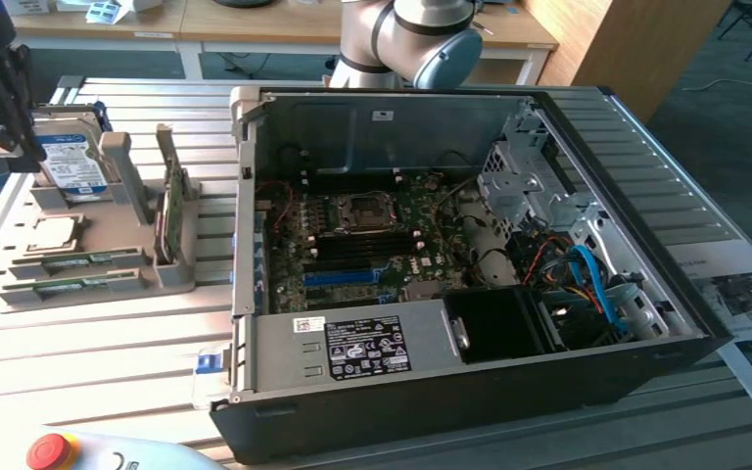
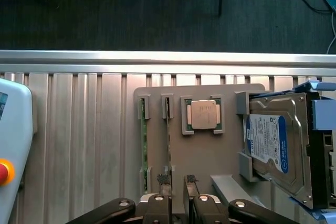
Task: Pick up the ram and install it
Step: 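Pick up the ram and move it above insertion slot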
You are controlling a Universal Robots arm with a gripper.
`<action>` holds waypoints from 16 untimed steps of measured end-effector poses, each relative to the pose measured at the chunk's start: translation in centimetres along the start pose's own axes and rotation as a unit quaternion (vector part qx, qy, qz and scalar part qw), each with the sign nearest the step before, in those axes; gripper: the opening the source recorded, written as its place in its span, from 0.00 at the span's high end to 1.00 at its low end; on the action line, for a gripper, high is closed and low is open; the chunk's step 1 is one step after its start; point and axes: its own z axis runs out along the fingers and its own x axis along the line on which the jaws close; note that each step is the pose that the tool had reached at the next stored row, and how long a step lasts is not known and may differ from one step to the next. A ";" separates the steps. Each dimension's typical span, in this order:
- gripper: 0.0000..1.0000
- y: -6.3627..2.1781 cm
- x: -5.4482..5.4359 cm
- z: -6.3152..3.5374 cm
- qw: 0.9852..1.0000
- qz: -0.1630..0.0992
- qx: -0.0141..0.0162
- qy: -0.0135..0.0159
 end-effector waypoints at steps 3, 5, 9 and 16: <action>0.76 -0.01 0.0 0.23 1.000 0.000 0.000 0.001; 0.76 -0.01 0.0 0.38 1.000 0.000 0.000 0.001; 0.76 -0.03 0.0 0.68 1.000 0.000 0.000 0.002; 0.76 -0.06 0.0 1.25 1.000 0.000 0.000 0.004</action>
